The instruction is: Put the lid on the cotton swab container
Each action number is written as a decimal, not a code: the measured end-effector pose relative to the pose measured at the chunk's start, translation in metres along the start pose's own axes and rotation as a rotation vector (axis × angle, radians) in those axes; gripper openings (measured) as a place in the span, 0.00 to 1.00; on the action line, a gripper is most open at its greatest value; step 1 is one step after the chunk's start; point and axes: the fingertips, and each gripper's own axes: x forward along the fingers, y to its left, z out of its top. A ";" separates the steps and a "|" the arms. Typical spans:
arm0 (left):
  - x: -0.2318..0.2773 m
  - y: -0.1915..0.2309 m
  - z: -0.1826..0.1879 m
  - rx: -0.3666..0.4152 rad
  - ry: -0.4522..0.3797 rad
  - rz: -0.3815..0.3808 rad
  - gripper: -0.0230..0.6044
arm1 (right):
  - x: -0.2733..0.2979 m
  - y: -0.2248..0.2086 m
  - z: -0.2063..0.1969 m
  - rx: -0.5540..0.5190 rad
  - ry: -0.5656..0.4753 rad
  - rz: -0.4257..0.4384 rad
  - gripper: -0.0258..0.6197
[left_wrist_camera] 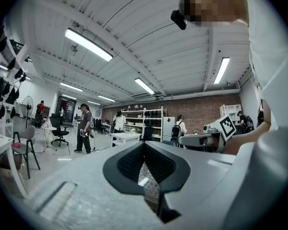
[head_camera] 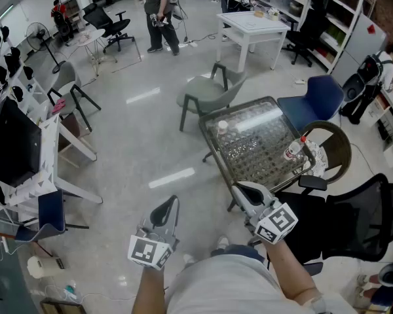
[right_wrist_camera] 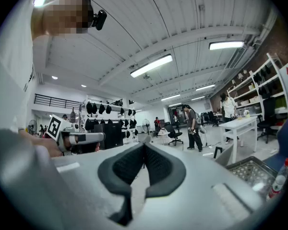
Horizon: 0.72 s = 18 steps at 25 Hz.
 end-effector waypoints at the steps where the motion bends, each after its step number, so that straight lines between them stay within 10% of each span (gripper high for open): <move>1: 0.004 -0.001 -0.001 -0.002 0.003 0.002 0.05 | -0.002 -0.004 0.000 0.000 0.000 -0.001 0.04; 18: 0.098 -0.034 -0.029 0.009 0.084 -0.004 0.05 | -0.035 -0.108 -0.006 0.124 -0.047 -0.016 0.04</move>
